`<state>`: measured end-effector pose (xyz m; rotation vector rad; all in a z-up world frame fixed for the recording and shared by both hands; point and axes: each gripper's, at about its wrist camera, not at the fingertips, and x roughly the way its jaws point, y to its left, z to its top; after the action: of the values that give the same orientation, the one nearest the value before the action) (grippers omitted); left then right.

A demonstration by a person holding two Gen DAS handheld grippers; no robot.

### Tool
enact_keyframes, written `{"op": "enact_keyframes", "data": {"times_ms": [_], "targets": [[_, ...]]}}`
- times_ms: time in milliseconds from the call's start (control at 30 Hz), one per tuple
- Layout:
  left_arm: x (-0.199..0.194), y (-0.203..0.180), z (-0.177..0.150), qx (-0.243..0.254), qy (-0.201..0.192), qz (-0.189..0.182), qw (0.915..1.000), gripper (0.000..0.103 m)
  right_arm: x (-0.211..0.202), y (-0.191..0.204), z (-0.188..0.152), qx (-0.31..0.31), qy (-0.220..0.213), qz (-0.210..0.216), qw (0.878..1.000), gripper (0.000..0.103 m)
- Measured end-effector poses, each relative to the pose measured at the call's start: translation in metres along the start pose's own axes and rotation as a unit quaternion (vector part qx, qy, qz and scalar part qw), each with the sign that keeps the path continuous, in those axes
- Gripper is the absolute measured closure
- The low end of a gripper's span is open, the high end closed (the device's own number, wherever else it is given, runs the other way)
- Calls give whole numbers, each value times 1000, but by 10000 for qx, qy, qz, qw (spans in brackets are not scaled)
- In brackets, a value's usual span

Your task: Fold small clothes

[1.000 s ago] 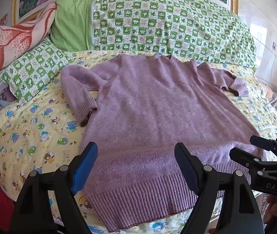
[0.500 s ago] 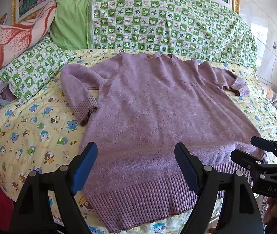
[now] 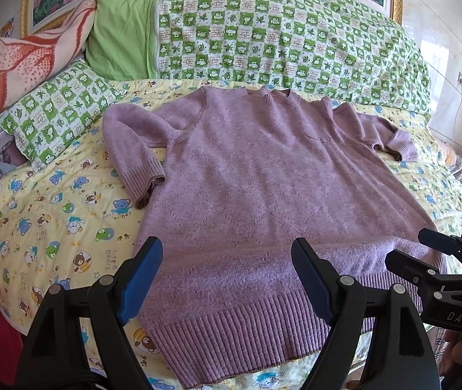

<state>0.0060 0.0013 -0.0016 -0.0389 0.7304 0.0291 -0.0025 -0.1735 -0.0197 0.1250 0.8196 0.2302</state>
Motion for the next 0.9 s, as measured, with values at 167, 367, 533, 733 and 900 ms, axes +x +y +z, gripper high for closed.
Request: {"op": "enact_keyframes", "data": {"times_ms": [167, 367, 533, 733, 900], "targets": [[1, 0, 0, -12, 14, -12, 10000, 21, 0, 1, -2, 19, 20, 2, 10000, 18], [1, -1, 1, 85, 197, 89, 9997, 21, -1, 3, -4, 6, -7, 13, 10000, 18], [2, 0, 0, 17, 72, 76, 9999, 21, 1, 3, -3, 21, 19, 11, 10000, 18], [8, -3, 1, -39, 228, 61, 9997, 21, 3, -2, -3, 93, 34, 50, 9999, 18], [19, -8, 15, 85, 400, 104, 9991, 21, 7, -8, -1, 153, 59, 63, 9998, 18]]}}
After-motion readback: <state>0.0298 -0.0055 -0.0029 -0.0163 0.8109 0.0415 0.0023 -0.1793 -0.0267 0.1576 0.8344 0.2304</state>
